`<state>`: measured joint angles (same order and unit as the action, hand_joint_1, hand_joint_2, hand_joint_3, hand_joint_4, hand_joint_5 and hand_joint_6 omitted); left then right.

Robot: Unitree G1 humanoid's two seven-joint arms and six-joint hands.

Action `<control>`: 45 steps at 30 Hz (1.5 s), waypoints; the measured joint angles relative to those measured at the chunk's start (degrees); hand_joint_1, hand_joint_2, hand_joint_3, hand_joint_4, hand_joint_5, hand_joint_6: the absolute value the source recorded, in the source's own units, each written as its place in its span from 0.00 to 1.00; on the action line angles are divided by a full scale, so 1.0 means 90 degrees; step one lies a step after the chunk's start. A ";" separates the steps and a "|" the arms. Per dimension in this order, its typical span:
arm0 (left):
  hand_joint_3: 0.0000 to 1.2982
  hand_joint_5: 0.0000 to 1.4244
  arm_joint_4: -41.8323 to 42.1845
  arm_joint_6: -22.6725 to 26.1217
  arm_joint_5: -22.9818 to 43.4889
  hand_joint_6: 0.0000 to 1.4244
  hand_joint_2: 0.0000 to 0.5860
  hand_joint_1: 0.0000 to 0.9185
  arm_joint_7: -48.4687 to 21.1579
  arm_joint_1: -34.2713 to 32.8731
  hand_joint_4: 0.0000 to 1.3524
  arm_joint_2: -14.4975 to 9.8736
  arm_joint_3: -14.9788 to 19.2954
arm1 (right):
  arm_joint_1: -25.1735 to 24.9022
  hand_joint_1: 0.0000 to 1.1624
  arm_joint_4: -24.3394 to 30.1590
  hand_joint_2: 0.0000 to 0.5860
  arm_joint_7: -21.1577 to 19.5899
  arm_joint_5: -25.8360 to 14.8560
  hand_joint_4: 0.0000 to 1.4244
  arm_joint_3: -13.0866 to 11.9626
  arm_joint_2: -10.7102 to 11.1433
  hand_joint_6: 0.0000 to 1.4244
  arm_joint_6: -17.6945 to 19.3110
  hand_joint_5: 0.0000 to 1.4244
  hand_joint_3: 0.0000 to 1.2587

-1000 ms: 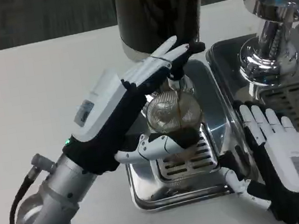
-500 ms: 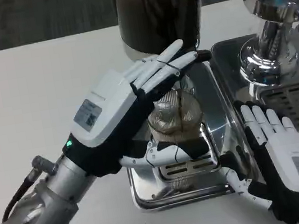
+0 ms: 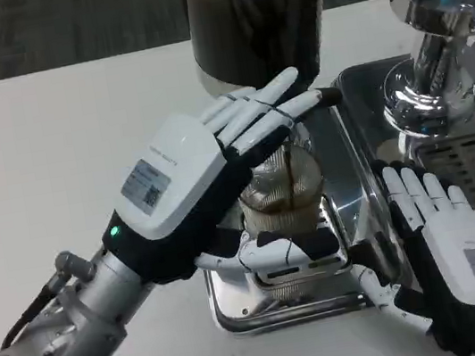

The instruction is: Grasp the cup under the faucet to collect the drink, then remove the cup.

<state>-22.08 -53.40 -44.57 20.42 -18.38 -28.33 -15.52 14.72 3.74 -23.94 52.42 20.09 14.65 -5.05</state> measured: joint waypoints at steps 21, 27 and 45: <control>0.16 0.20 0.0137 0.0184 0.0126 0.15 0.28 0.00 0.0115 0.0046 0.05 -0.0122 -0.0215 | -0.0748 0.41 -0.0516 0.44 0.0885 -0.1972 0.00 -0.0489 0.0120 0.02 0.1227 0.00 0.00; 0.16 0.20 0.0179 0.0213 0.0152 0.15 0.28 0.00 0.0114 0.0065 0.05 -0.0155 -0.0226 | -0.0990 0.42 -0.0734 0.40 0.1239 -0.2248 0.00 -0.0500 0.0131 0.00 0.1349 0.00 0.00; 0.17 0.20 0.0259 0.0256 0.0223 0.15 0.30 0.00 0.0111 0.0099 0.05 -0.0254 -0.0259 | -0.1459 0.43 -0.1153 0.38 0.1587 -0.2301 0.00 -0.0489 0.0091 0.00 0.1472 0.00 0.00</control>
<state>-19.75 -51.10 -42.56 21.42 -17.48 -30.61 -17.85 1.59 -6.64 -9.66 31.71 15.69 15.47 8.20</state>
